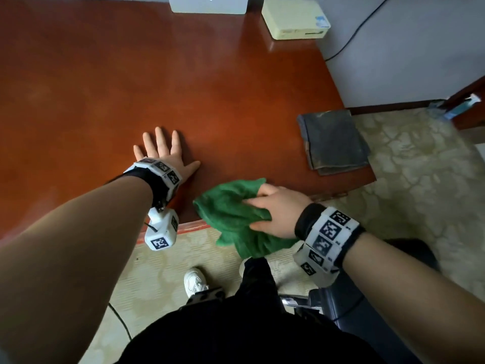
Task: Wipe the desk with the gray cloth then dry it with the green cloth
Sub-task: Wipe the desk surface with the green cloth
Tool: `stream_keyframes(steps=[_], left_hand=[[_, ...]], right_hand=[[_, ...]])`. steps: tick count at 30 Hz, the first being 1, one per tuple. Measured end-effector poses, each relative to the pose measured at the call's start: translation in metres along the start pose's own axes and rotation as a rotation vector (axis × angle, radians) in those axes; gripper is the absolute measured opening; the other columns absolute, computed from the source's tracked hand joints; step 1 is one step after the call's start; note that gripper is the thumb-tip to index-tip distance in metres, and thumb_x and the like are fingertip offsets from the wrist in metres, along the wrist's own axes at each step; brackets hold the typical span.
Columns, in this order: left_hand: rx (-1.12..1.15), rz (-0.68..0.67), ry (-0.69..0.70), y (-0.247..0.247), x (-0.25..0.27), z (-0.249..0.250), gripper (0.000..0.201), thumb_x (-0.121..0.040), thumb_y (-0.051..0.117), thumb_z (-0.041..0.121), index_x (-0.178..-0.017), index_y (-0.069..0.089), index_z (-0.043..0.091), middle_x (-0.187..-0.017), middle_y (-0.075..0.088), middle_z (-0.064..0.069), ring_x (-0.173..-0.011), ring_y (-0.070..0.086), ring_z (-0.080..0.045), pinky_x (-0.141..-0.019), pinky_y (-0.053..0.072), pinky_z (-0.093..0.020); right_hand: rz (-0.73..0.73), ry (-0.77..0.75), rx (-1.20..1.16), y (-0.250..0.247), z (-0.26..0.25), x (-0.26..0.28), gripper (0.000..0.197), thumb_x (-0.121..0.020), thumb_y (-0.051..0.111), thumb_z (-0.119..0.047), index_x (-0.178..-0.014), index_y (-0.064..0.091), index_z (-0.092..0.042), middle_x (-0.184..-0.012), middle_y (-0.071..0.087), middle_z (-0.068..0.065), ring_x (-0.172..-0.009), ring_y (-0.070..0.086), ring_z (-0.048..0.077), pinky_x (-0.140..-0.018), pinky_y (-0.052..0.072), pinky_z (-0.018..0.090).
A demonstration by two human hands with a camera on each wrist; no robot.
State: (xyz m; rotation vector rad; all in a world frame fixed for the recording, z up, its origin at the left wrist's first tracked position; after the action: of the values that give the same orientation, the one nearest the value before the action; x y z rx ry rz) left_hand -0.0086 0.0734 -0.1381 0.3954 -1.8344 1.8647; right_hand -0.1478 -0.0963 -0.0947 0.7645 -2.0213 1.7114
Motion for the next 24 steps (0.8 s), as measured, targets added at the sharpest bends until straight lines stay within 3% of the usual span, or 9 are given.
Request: stream_keyframes(steps=[5, 7, 11, 17, 19, 22, 24], left_hand=[[-0.009, -0.008, -0.005, 0.001, 0.001, 0.0, 0.087, -0.088, 0.031, 0.067, -0.149, -0.012, 0.023, -0.155, -0.021, -0.009, -0.142, -0.018, -0.034, -0.114, -0.005, -0.052], [-0.013, -0.015, -0.01, 0.002, 0.001, 0.0, 0.087, -0.088, 0.031, 0.067, -0.149, -0.013, 0.023, -0.155, -0.022, -0.009, -0.142, -0.018, -0.033, -0.114, -0.006, -0.051], [-0.012, -0.019, -0.014, 0.002, 0.001, 0.0, 0.086, -0.088, 0.03, 0.067, -0.149, -0.013, 0.023, -0.155, -0.022, -0.009, -0.142, -0.019, -0.033, -0.115, -0.006, -0.051], [-0.001, -0.014, -0.009, 0.001, 0.002, 0.001, 0.086, -0.088, 0.031, 0.066, -0.149, -0.012, 0.023, -0.155, -0.022, -0.009, -0.142, -0.018, -0.034, -0.115, -0.006, -0.052], [0.001, -0.019, -0.01, 0.001, 0.002, 0.001, 0.086, -0.088, 0.031, 0.067, -0.149, -0.012, 0.023, -0.155, -0.022, -0.009, -0.142, -0.019, -0.033, -0.115, -0.006, -0.052], [0.001, -0.021, -0.014, 0.001, 0.002, 0.001, 0.086, -0.088, 0.03, 0.067, -0.149, -0.013, 0.023, -0.155, -0.023, -0.009, -0.142, -0.019, -0.033, -0.115, -0.006, -0.051], [-0.008, -0.023, -0.015, 0.001, 0.003, 0.0, 0.086, -0.088, 0.03, 0.067, -0.149, -0.014, 0.023, -0.155, -0.022, -0.009, -0.142, -0.019, -0.033, -0.115, -0.006, -0.051]], right_hand=[[0.241, 0.411, -0.213, -0.036, 0.084, -0.029, 0.059, -0.093, 0.041, -0.05, -0.146, 0.024, -0.031, -0.154, 0.02, -0.003, -0.136, 0.027, 0.028, -0.109, 0.031, 0.039], [0.273, 0.5, -0.251, -0.045, 0.109, -0.039, 0.06, -0.093, 0.039, -0.051, -0.147, 0.022, -0.03, -0.155, 0.019, -0.001, -0.136, 0.027, 0.031, -0.11, 0.028, 0.04], [0.266, 0.497, -0.205, -0.046, 0.104, -0.037, 0.062, -0.093, 0.036, -0.053, -0.147, 0.022, -0.027, -0.154, 0.022, 0.001, -0.134, 0.03, 0.033, -0.109, 0.029, 0.04], [0.09, 0.174, -0.105, 0.0, 0.045, 0.009, 0.06, -0.091, 0.042, -0.052, -0.145, 0.024, -0.034, -0.154, 0.022, -0.009, -0.138, 0.025, 0.026, -0.111, 0.031, 0.038], [0.106, 0.247, -0.119, -0.005, 0.065, 0.006, 0.058, -0.092, 0.042, -0.05, -0.145, 0.025, -0.034, -0.154, 0.023, -0.009, -0.138, 0.025, 0.026, -0.111, 0.031, 0.039], [0.253, 0.52, -0.242, -0.017, 0.107, 0.001, 0.057, -0.093, 0.038, -0.05, -0.144, 0.027, -0.029, -0.151, 0.025, -0.003, -0.133, 0.03, 0.031, -0.106, 0.034, 0.041], [0.287, 0.586, -0.257, -0.016, 0.104, 0.0, 0.057, -0.093, 0.037, -0.051, -0.144, 0.028, -0.028, -0.149, 0.026, -0.001, -0.13, 0.032, 0.032, -0.103, 0.035, 0.041]])
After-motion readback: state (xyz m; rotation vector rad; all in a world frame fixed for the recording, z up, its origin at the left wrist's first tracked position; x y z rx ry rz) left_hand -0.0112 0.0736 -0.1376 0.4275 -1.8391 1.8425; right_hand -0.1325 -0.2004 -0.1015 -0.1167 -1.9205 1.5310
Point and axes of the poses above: each hand's wrist, its own x-axis away from the middle knuckle, its own y-axis out of the palm, z = x × y, the point moved 9 cm from there along -x, towards the middle knuckle
